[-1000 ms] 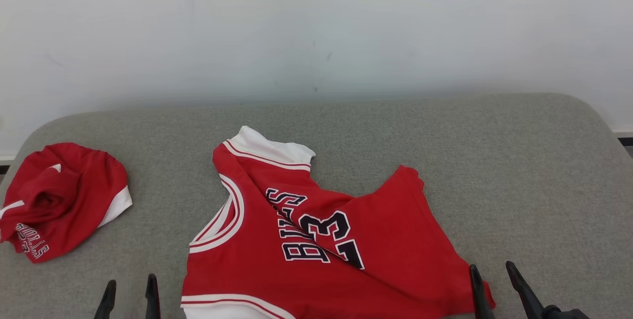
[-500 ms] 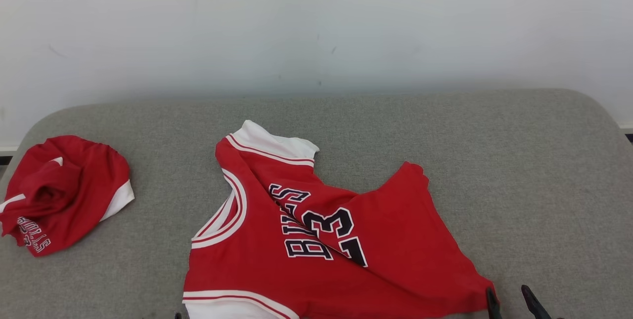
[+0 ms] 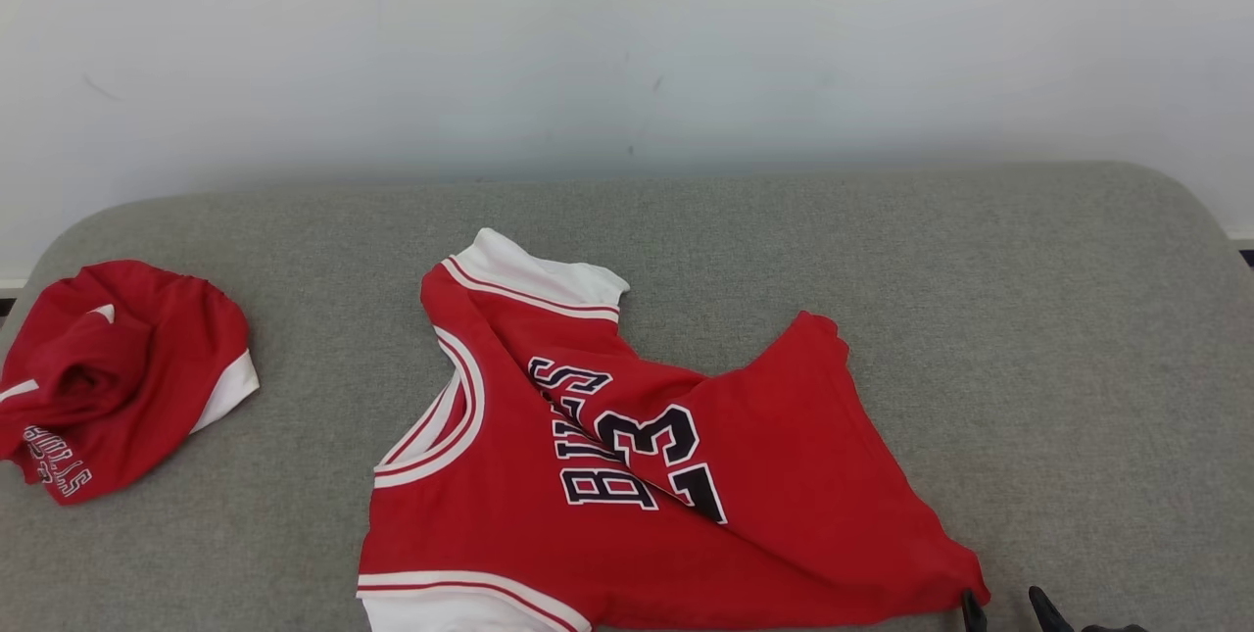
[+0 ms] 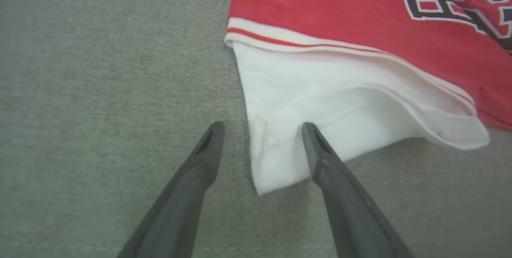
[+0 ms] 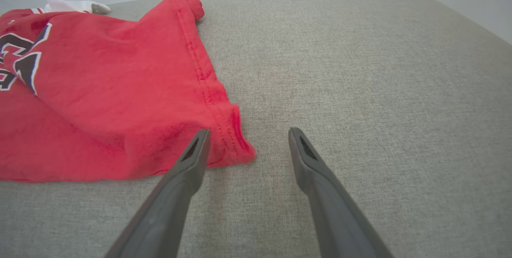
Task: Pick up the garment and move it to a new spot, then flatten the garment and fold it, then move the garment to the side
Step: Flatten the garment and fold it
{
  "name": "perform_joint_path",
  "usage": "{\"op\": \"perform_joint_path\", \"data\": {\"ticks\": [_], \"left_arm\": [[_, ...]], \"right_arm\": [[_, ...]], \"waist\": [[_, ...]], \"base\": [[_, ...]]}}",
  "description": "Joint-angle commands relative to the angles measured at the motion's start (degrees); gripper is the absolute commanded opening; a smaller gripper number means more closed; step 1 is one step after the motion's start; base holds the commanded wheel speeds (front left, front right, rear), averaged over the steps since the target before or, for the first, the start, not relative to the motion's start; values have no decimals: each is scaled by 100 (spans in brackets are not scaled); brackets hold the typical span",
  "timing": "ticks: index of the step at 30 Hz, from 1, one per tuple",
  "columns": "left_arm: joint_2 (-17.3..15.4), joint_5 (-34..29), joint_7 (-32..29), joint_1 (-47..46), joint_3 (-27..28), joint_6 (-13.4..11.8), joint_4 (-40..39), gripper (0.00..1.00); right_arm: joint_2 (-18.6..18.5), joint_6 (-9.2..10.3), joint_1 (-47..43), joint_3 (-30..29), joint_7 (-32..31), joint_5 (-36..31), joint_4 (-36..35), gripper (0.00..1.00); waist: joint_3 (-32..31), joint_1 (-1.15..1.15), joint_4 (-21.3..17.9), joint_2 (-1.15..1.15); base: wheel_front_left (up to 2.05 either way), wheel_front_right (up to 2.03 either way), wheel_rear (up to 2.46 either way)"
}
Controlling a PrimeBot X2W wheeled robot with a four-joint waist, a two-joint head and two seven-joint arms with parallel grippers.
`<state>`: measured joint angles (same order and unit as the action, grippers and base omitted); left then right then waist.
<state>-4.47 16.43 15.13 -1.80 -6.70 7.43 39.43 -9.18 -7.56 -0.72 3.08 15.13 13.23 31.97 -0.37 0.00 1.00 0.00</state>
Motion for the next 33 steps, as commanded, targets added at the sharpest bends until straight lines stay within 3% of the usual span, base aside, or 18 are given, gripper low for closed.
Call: {"op": "perform_joint_path", "data": {"ticks": [1,14,15,16,17,18,24,33], "left_arm": [[-6,26,1,-28,-56,0,38,100],[-89,296,-19,68,-582,-3,-15,100],[-90,312,-19,42,-598,-3,-18,69],[-87,321,-19,19,-621,-2,-17,43],[-85,323,-18,-1,-639,-2,-16,5],[-76,333,-18,-18,-662,-2,-18,0],[-94,361,2,-3,-664,-4,-292,0],[-338,158,3,-101,-444,-3,-1416,0]], "right_arm": [[-24,16,56,18,2,32,52,100],[-82,16,536,301,1,250,820,100],[-81,16,576,333,1,308,906,93],[-90,16,621,385,1,332,1020,64],[-103,16,670,436,1,358,1099,33],[-101,16,725,468,1,433,1157,0],[-145,16,775,597,1,758,1112,0],[-237,16,616,940,1,1208,122,0]], "waist": [[6,0,2,0],[82,0,108,0],[85,0,112,0],[84,0,118,0],[82,0,125,0],[78,0,129,0],[37,0,118,0],[13,0,51,0]], "base": [[0,0,0],[0,0,0],[0,0,0],[0,0,0],[0,0,0],[0,0,0],[0,0,0],[0,0,0]]}}
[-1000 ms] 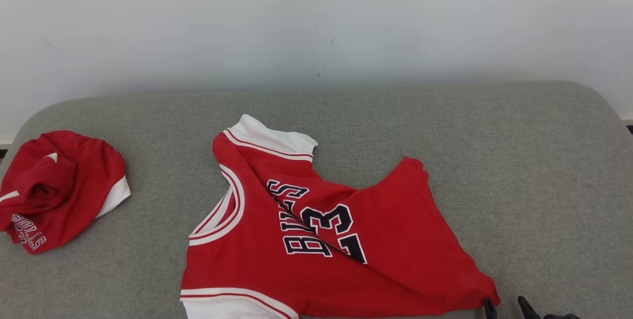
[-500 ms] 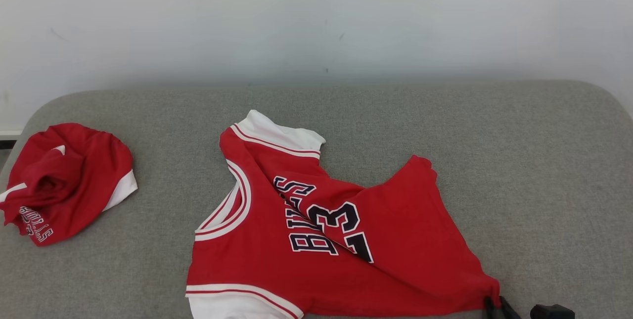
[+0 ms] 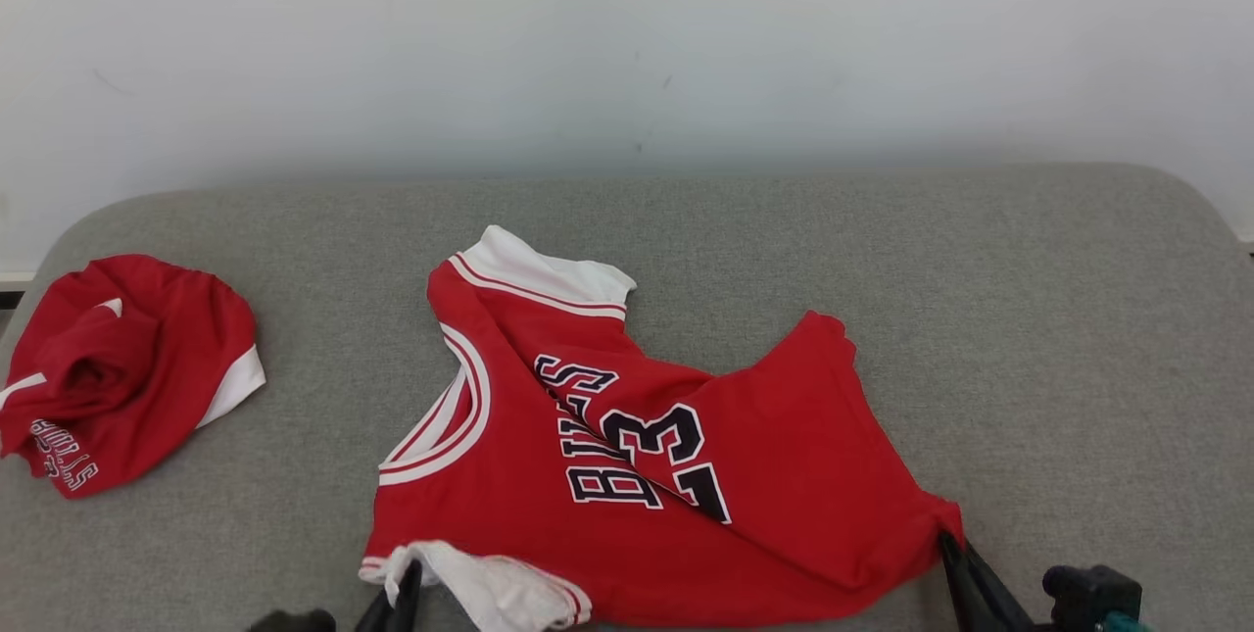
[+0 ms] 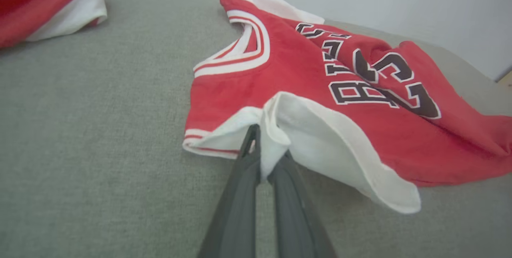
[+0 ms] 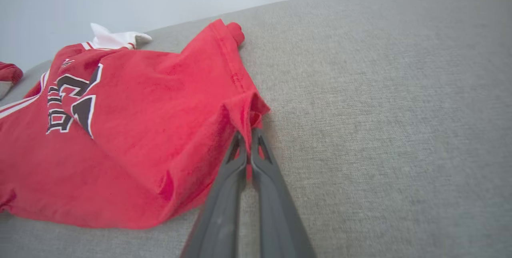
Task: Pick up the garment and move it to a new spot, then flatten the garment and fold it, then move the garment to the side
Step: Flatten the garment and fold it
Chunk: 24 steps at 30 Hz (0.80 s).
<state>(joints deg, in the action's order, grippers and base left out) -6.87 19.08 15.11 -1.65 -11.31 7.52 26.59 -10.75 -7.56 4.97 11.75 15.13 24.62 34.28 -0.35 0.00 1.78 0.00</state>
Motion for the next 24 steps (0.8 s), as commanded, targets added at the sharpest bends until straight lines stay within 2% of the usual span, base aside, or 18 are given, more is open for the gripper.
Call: {"op": "perform_joint_path", "data": {"ticks": [1,4,10,16,24], "left_arm": [[-168,-109,5,-221,14,-12,-254,0],[-324,-122,5,-451,-60,-12,-442,0],[-981,-4,-196,-1811,-585,-13,-771,0],[-1529,272,-641,-3792,-1166,-14,-863,0],[-1862,856,-1082,-6945,-1801,-14,-325,0]], "right_arm": [[-113,16,121,130,2,145,-240,0],[-203,16,287,239,1,267,-454,0],[-511,16,1164,499,-194,812,-916,0],[-921,16,2660,509,-607,1050,-1129,0],[-1063,16,5256,73,-1429,1504,-985,0]], "waist": [[21,0,-46,0],[51,0,-78,0],[426,0,-162,0],[1294,0,-300,0],[2729,0,-439,0]], "base": [[0,0,0],[0,0,0],[0,0,0],[0,0,0],[0,0,0]]}}
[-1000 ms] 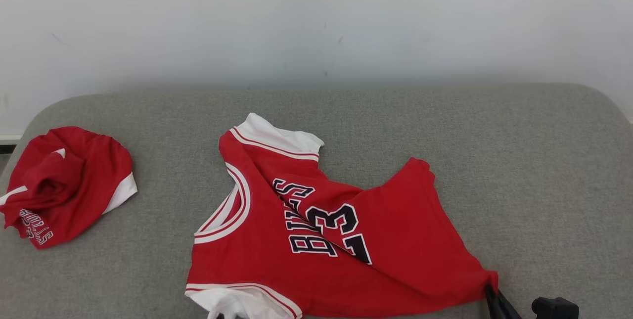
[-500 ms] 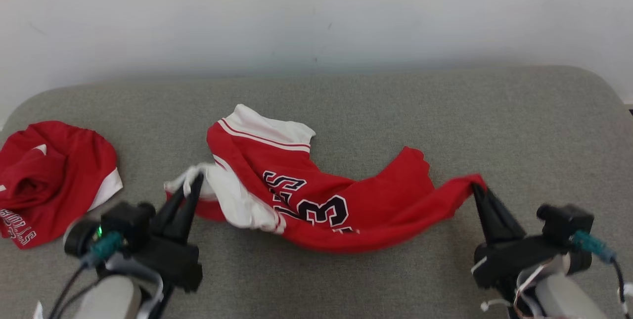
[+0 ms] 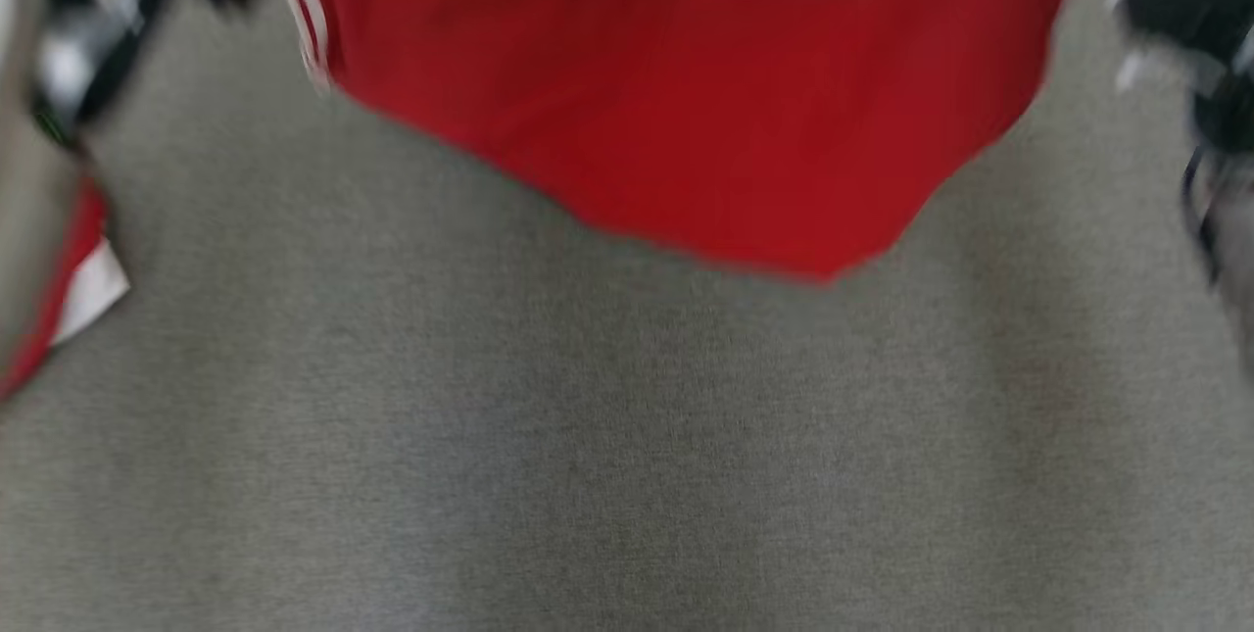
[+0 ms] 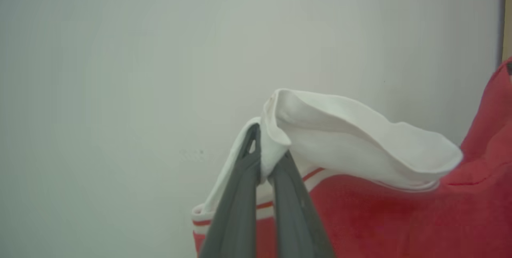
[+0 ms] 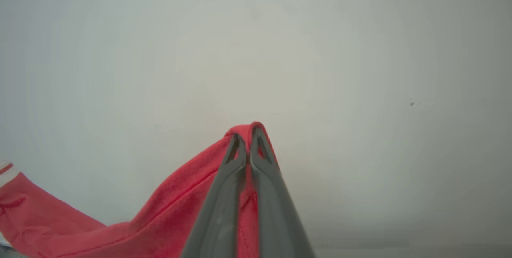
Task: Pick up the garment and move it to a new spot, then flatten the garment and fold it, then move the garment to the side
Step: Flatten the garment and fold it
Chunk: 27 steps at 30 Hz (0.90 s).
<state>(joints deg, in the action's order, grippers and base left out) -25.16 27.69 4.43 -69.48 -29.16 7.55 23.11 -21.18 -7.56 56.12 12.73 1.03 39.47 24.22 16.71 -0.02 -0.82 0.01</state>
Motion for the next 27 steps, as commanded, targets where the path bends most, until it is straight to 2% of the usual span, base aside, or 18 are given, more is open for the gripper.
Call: {"op": "perform_joint_path", "data": {"ticks": [1,3,6,12,14,19,27], "left_arm": [[-83,58,-49,-590,-73,-19,123,0],[-154,73,-75,-1435,-273,-18,327,0],[-84,225,-65,-2557,-473,-18,758,0],[93,502,146,-4293,-715,-19,1678,0],[133,569,196,-4875,-991,-18,2077,0],[213,686,305,-5622,-1274,-19,2713,0],[405,937,495,-6078,-1567,-18,3358,0]], "right_arm": [[8,16,517,-83,-117,45,84,0],[60,16,1289,-209,-309,18,287,0],[154,16,2386,-431,-450,-77,701,0],[265,16,4044,-440,-328,-513,1544,0],[268,15,4606,-356,-256,-647,1975,0],[194,16,5279,-231,-130,-843,2591,0],[318,15,5755,-62,44,-826,3280,0]], "waist": [[1192,2,-220,-1],[1503,2,-294,-1],[1852,2,-397,-1],[2195,2,-577,-1],[2255,2,-609,-1],[2302,2,-638,-1],[2345,2,-663,-1]], "base": [[0,0,0],[0,0,0],[0,0,0],[0,0,0],[0,0,0],[0,0,0],[0,0,0]]}}
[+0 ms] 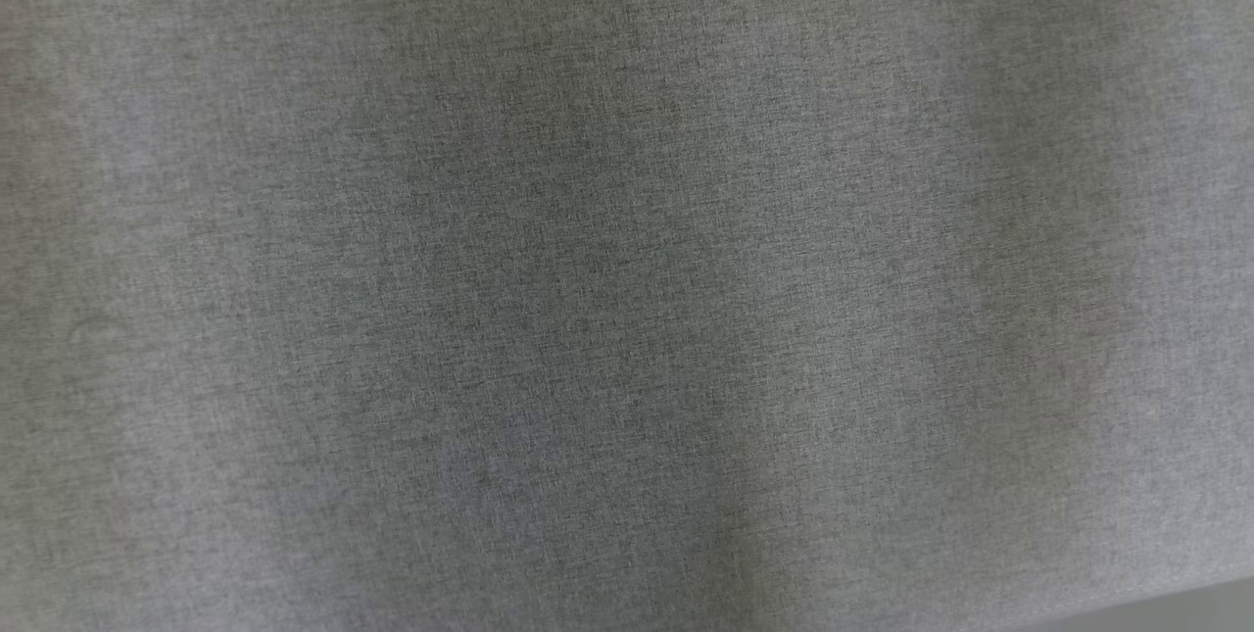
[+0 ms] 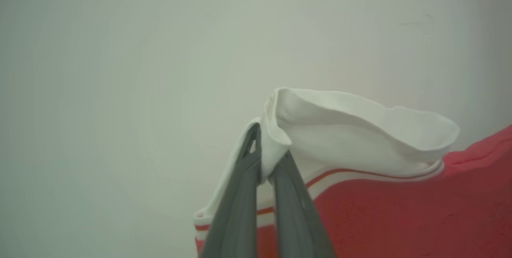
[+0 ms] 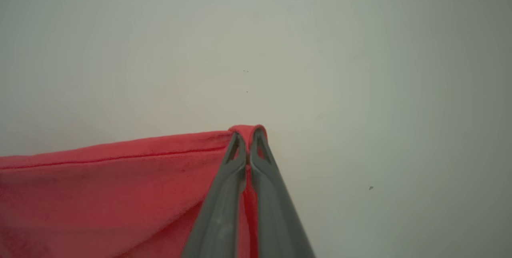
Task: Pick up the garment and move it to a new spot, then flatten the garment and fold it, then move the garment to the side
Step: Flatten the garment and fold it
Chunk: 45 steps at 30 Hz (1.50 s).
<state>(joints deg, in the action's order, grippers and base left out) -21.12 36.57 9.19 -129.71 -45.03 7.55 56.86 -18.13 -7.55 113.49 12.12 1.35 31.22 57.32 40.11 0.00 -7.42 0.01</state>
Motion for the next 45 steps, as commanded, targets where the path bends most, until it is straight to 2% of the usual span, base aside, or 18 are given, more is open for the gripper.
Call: {"op": "perform_joint_path", "data": {"ticks": [1,7,17,25,29,32,37,40,45], "left_arm": [[23,89,57,-88,-37,-18,28,0],[10,260,118,-198,-384,-18,254,0],[-21,552,316,-258,-737,-18,505,0],[-98,875,491,197,-884,-18,536,0],[-147,966,562,671,-995,-18,304,0],[-315,1055,594,1148,-961,-18,87,0],[-602,1092,600,2224,-545,-67,-621,0],[-694,1042,598,2757,-365,-130,-991,0],[-960,953,600,4287,94,-422,-2097,0]], "right_arm": [[28,15,68,29,32,15,38,0],[117,15,207,258,149,145,270,0],[32,15,359,594,263,322,522,0],[-72,15,-6,967,371,523,471,0],[-186,15,-414,1204,377,746,308,0],[-228,15,-885,1394,360,965,83,0],[-351,15,-1844,1700,327,1392,-436,0],[-443,15,-2256,1776,299,1585,-663,0],[-677,15,-3323,1945,206,1992,-1277,0]], "waist": [[21,0,-3,-1],[83,0,-29,-1],[105,0,-5,-1],[-54,0,38,-1],[-241,0,89,-1],[-419,0,100,-1],[-753,0,140,-1],[-912,0,182,-1],[-1306,0,240,-1]], "base": [[0,0,0],[0,0,0],[0,0,0],[0,0,0],[0,0,0],[0,0,0],[0,0,0],[0,0,0],[0,0,0]]}}
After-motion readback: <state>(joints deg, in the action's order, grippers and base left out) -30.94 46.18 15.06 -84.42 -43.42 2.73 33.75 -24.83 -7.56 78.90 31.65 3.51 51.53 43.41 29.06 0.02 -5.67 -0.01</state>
